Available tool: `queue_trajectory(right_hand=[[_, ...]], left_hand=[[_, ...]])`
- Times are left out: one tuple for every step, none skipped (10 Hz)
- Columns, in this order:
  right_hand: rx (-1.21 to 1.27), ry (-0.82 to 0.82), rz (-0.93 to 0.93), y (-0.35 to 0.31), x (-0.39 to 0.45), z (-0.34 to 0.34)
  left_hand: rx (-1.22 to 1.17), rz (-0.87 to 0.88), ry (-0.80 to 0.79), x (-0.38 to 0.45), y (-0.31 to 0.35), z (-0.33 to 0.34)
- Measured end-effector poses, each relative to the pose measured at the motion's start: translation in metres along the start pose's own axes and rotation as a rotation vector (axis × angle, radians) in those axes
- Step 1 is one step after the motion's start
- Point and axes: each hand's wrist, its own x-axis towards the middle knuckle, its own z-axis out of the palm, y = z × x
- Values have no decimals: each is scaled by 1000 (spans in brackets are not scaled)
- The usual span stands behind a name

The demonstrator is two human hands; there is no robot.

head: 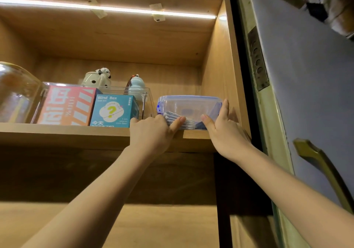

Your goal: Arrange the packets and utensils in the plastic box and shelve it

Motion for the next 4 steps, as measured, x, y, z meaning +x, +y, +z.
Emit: queue_trajectory(right_hand=[[13, -15, -16, -1, -2, -2], [119, -119, 5, 2, 0, -9], [189, -212, -35, 6, 0, -34], [296, -199, -63, 4, -7, -69]], left_hand=[[-69, -20, -115, 3, -3, -6], [-231, 3, -288, 3, -9, -20], [-376, 50, -282, -1, -23, -39], [-477, 41, -218, -7, -33, -61]])
